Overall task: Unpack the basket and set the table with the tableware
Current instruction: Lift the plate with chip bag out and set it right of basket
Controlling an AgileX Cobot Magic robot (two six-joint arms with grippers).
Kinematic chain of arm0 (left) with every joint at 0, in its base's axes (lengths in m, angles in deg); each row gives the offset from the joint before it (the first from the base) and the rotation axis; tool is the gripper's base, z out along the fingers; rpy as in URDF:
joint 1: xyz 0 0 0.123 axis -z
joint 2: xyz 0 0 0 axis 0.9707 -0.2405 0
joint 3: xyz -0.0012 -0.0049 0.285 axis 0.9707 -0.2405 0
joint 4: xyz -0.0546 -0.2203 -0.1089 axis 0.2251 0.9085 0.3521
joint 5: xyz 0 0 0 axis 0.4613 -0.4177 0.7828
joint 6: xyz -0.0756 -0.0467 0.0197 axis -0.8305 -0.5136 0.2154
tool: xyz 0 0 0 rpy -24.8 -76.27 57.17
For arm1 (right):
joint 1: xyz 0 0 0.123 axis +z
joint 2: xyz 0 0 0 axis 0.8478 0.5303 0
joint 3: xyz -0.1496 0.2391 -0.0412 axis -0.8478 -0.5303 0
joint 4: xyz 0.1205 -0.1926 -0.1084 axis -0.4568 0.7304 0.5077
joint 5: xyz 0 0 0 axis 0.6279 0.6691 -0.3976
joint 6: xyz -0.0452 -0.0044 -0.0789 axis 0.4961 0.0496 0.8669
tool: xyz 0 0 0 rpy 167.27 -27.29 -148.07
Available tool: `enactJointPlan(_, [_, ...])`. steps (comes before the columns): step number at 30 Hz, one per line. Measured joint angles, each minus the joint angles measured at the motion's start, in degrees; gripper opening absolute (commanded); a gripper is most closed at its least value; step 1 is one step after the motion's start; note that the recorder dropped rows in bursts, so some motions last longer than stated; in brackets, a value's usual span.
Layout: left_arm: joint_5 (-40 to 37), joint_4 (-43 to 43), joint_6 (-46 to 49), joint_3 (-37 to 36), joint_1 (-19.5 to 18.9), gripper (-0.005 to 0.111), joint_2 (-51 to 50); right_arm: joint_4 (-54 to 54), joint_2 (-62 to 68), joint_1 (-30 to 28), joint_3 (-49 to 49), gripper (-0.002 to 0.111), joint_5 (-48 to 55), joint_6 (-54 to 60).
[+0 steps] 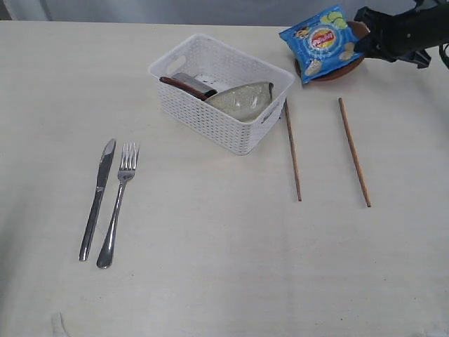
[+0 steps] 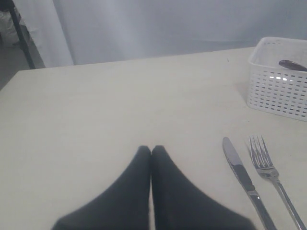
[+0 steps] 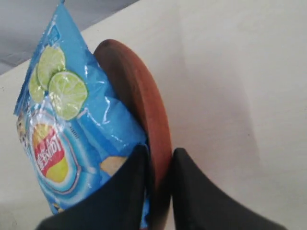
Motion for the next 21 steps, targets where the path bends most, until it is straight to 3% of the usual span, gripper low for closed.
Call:
enactJointPlan(2, [0.00, 0.00, 0.00, 0.00, 0.00, 0.000, 0.00, -1.09, 0.89, -0.50, 0.14, 0.002, 0.00, -0.20])
enactJointPlan(6, [0.00, 0.00, 0.00, 0.00, 0.00, 0.000, 0.00, -0.50, 1.64, -2.07, 0.18, 0.046, 0.41, -0.10])
enactJointPlan(7, [0.00, 0.00, 0.00, 0.00, 0.00, 0.000, 0.00, 0.71, 2.17, -2.75, 0.18, 0.049, 0.29, 0.14])
enactJointPlan(16, [0.00, 0.00, 0.00, 0.00, 0.00, 0.000, 0.00, 1.80, -0.37, -5.72, -0.03, 0.044, 1.18, 1.08])
enactJointPlan(21, [0.00, 0.00, 0.00, 0.00, 0.00, 0.000, 0.00, 0.50, -5.90, -5.32, 4.55, 0.044, 9.80, 4.97])
